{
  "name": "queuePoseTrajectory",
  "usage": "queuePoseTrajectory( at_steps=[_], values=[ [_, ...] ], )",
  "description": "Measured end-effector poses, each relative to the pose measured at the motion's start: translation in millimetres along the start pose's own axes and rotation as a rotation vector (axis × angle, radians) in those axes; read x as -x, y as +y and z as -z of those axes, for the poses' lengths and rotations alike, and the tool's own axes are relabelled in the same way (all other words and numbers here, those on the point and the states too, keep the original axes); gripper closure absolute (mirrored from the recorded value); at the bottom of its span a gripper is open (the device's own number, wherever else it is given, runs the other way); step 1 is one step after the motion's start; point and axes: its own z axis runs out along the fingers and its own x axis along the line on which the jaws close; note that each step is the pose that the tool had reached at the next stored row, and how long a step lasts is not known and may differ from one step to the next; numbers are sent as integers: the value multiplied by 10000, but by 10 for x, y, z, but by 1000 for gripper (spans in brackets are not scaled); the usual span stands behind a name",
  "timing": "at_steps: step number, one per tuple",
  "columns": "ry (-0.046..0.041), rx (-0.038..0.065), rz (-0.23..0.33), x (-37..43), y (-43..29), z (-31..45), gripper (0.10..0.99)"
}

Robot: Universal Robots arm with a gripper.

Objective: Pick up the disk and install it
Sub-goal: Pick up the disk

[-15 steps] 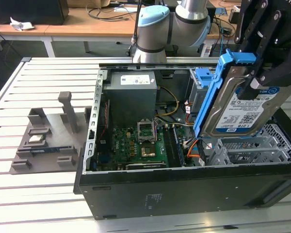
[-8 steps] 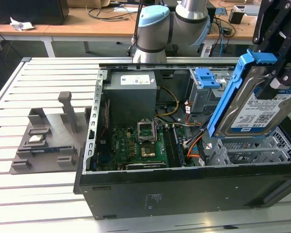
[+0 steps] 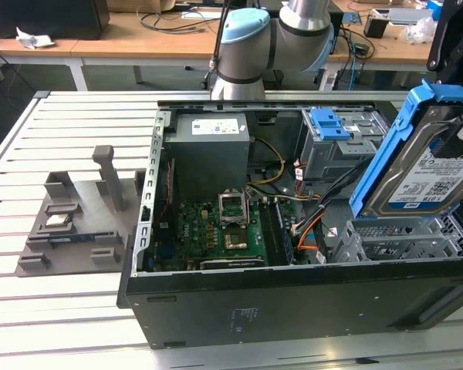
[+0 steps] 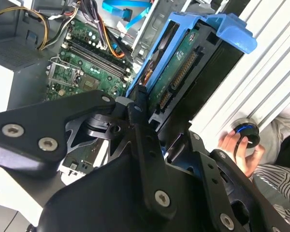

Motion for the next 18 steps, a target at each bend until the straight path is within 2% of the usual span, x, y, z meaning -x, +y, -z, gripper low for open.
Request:
queuePoseTrajectory(
  at_steps=[14,16,18],
  values=[
    [21,-1,-2,6,-210,-3,718],
    [26,-1,-3,8,-260,-8,718],
    [28,-1,-7,7,-268,-24,718]
  ],
)
